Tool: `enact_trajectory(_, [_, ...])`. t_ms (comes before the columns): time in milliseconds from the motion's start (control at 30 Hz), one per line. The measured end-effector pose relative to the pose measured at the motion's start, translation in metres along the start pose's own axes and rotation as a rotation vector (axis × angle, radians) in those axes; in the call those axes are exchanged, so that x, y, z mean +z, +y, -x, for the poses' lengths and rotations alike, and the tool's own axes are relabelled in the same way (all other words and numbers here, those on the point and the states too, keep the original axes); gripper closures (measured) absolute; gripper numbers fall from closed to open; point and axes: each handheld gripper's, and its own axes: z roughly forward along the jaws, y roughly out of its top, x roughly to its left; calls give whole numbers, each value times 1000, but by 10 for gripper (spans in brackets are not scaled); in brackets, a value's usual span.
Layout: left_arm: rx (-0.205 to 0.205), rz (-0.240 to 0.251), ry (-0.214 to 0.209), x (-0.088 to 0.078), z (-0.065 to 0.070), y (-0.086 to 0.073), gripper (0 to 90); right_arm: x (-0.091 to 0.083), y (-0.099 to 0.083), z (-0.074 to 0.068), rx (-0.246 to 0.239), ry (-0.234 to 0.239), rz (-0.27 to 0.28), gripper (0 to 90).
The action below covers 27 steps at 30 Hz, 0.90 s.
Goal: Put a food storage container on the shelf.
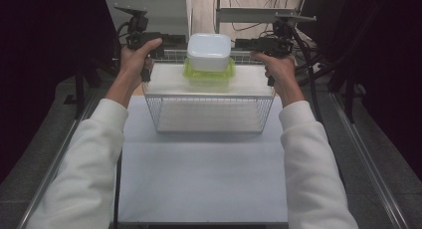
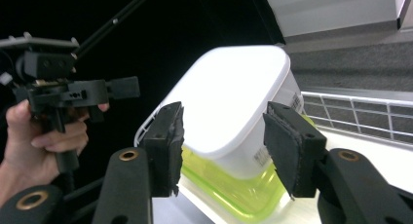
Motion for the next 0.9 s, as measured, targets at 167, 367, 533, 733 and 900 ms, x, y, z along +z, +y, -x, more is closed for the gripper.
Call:
enact_trajectory(167, [31,-8,10,-2,4,-11,379,-5,-8,-1,-71,-20,-33,443])
enact_trajectory(367, [89,-16,50,-12,6,-28,366,-19,-19,-2,-139,-19,-21,424])
enact_trajectory(533, [152,-24,69,-19,13,-44,354,-34,-35,-5,-202,-17,-9,411])
enact_trajectory(733, [211,-44,86,-28,21,-71,337,-46,-58,-10,-275,-17,-31,393])
enact_trajectory(900, [254,-55,93,-38,29,-102,327,-58,-83,-15,-339,-22,-35,370])
